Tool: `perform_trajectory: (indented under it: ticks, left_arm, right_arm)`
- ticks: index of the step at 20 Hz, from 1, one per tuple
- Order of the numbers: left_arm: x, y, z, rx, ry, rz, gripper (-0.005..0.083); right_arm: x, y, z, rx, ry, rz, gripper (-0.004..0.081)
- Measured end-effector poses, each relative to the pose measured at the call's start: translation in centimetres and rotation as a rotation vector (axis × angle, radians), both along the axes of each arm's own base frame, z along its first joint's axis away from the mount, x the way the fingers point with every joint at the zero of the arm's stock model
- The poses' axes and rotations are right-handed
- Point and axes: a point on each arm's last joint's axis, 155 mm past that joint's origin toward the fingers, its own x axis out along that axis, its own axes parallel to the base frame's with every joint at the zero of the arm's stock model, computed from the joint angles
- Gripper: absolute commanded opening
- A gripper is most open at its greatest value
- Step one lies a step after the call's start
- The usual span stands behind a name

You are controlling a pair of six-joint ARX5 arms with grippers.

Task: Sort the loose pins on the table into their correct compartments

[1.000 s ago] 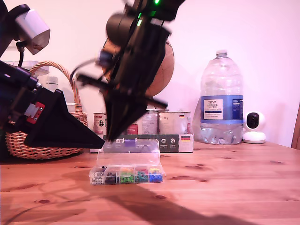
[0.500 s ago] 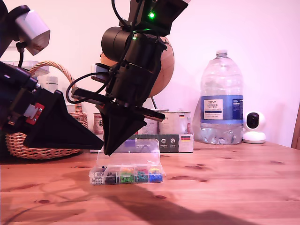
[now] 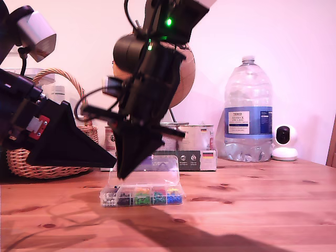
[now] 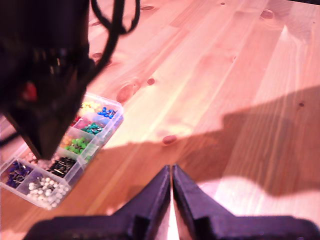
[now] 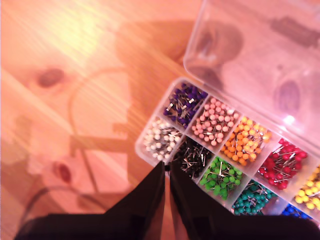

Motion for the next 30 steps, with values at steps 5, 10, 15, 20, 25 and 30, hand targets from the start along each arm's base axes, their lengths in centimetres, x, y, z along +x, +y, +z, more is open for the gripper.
perform_trajectory:
  ticks: [5,10,15,20,25,30]
  left_arm:
    - [-0.15,0.11,-0.32,0.009,0.013,0.000,-0.0024]
    - [-0.18,0.14,-0.39,0.011,0.016,0.000,-0.0024]
    - [-0.18,0.14,-0.39,0.011,0.015,0.000,-0.0024]
    - [-0.18,0.14,-0.39,0.011,0.016,0.000,-0.0024]
    - [-0.18,0.14,-0.39,0.011,0.016,0.000,-0.0024]
    - [-0.18,0.14,-0.39,0.011,0.015,0.000,-0.0024]
  right_arm:
    - [-0.01,-0.23,-1.18,-0.023,0.012,-0.003,-0.0011]
    - [0.40,-0.39,-1.18,-0.033,-0.008,-0.010,-0.0011]
    - [0.53,-0.40,-1.17,-0.034,-0.014,-0.012,-0.0011]
    - [0.89,-0.53,-1.15,-0.041,-0.030,-0.018,-0.0010]
    - [0.89,-0.53,-1.15,-0.041,-0.030,-0.018,0.0089]
    - [0.87,-0.52,-1.15,-0.041,-0.030,-0.018,0.0142]
